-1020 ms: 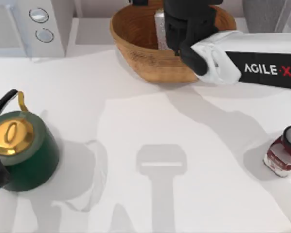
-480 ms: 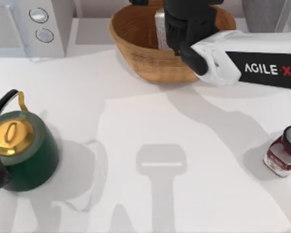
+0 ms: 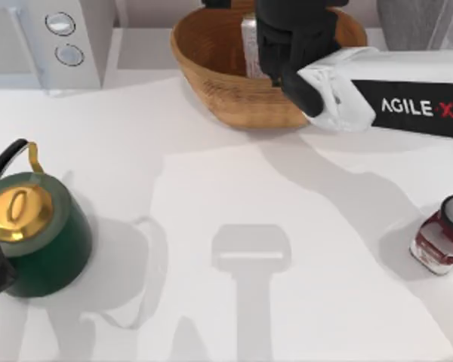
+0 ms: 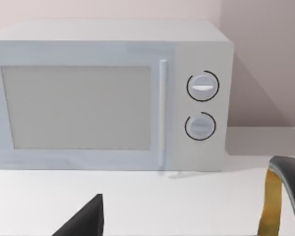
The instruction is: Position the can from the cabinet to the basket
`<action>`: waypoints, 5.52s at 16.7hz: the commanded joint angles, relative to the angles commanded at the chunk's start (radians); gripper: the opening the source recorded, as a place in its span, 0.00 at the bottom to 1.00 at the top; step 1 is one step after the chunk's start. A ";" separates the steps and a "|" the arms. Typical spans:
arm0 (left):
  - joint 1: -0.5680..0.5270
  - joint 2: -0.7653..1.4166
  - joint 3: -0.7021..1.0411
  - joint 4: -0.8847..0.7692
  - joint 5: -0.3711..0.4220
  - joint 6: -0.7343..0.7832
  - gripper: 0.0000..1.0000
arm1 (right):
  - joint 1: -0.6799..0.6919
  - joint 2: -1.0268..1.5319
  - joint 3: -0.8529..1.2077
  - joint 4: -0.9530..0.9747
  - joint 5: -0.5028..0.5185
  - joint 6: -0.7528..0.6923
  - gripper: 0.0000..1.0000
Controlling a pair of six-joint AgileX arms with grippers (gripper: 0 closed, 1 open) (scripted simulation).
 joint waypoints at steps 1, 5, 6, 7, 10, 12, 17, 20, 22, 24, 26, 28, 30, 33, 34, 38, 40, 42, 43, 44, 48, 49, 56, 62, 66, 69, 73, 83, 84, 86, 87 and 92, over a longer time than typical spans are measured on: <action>0.000 0.000 0.000 0.000 0.000 0.000 1.00 | 0.000 0.000 0.000 0.000 0.000 0.000 1.00; 0.000 0.000 0.000 0.000 0.000 0.000 1.00 | 0.002 0.000 0.000 0.000 0.000 0.000 1.00; 0.000 0.000 0.000 0.000 0.000 0.000 1.00 | 0.002 0.000 0.000 0.000 0.000 0.000 1.00; 0.000 0.000 0.000 0.000 0.000 0.000 1.00 | -0.002 -0.009 -0.007 -0.004 -0.003 -0.001 1.00; 0.000 0.000 0.000 0.000 0.000 0.000 1.00 | -0.034 -0.091 -0.078 -0.036 -0.031 -0.007 1.00; 0.000 0.000 0.000 0.000 0.000 0.000 1.00 | -0.068 -0.191 -0.161 -0.069 -0.065 -0.011 1.00; 0.000 0.000 0.000 0.000 0.000 0.000 1.00 | -0.178 -0.590 -0.446 -0.182 -0.182 -0.017 1.00; 0.000 0.000 0.000 0.000 0.000 0.000 1.00 | -0.259 -0.934 -0.664 -0.264 -0.269 -0.019 1.00; 0.000 0.000 0.000 0.000 0.000 0.000 1.00 | -0.317 -1.190 -0.821 -0.323 -0.330 -0.020 1.00; 0.000 0.000 0.000 0.000 0.000 0.000 1.00 | -0.378 -1.443 -0.983 -0.385 -0.393 -0.023 1.00; 0.000 0.000 0.000 0.000 0.000 0.000 1.00 | -0.436 -1.665 -1.139 -0.443 -0.453 -0.025 1.00; 0.000 0.000 0.000 0.000 0.000 0.000 1.00 | -0.488 -1.849 -1.282 -0.497 -0.507 -0.025 1.00; 0.000 0.000 0.000 0.000 0.000 0.000 1.00 | -0.533 -1.994 -1.405 -0.542 -0.554 -0.023 1.00; 0.000 0.000 0.000 0.000 0.000 0.000 1.00 | -0.579 -2.137 -1.529 -0.588 -0.602 -0.020 1.00; 0.000 0.000 0.000 0.000 0.000 0.000 1.00 | -0.588 -2.163 -1.551 -0.597 -0.611 -0.019 1.00; 0.000 0.000 0.000 0.000 0.000 0.000 1.00 | -0.596 -2.185 -1.569 -0.605 -0.619 -0.017 1.00; 0.000 0.000 0.000 0.000 0.000 0.000 1.00 | -0.593 -2.181 -1.567 -0.604 -0.617 -0.017 1.00; 0.000 0.000 0.000 0.000 0.000 0.000 1.00 | -0.601 -2.172 -1.563 -0.596 -0.625 -0.018 1.00; 0.000 0.000 0.000 0.000 0.000 0.000 1.00 | -0.617 -2.153 -1.556 -0.580 -0.639 -0.018 1.00; 0.000 0.000 0.000 0.000 0.000 0.000 1.00 | -0.640 -2.125 -1.545 -0.556 -0.661 -0.019 1.00; 0.000 0.000 0.000 0.000 0.000 0.000 1.00 | -0.784 -1.929 -1.472 -0.393 -0.807 -0.022 1.00; 0.000 0.000 0.000 0.000 0.000 0.000 1.00 | -0.830 -1.863 -1.449 -0.338 -0.854 -0.023 1.00; 0.000 0.000 0.000 0.000 0.000 0.000 1.00 | -1.195 -1.292 -1.292 0.124 -1.237 -0.017 1.00; 0.000 0.000 0.000 0.000 0.000 0.000 1.00 | -1.483 -0.835 -1.207 0.476 -1.515 0.001 1.00; 0.000 0.000 0.000 0.000 0.000 0.000 1.00 | -1.603 -0.661 -1.198 0.588 -1.613 0.010 1.00; 0.000 0.000 0.000 0.000 0.000 0.000 1.00 | -1.621 -0.634 -1.202 0.603 -1.630 0.012 1.00; 0.000 0.000 0.000 0.000 0.000 0.000 1.00 | -1.617 -0.637 -1.201 0.600 -1.627 0.011 1.00; 0.000 0.000 0.000 0.000 0.000 0.000 1.00 | -1.652 -0.681 -0.705 0.059 -1.651 0.010 1.00; 0.000 0.000 0.000 0.000 0.000 0.000 1.00 | -1.653 -0.692 -0.626 -0.035 -1.654 0.010 1.00; 0.000 0.000 0.000 0.000 0.000 0.000 1.00 | -1.654 -0.716 -0.464 -0.230 -1.659 0.011 1.00; 0.000 0.000 0.000 0.000 0.000 0.000 1.00 | -1.654 -0.729 -0.384 -0.328 -1.661 0.011 1.00; 0.000 0.000 0.000 0.000 0.000 0.000 1.00 | -1.647 -0.793 -0.025 -0.762 -1.660 0.011 1.00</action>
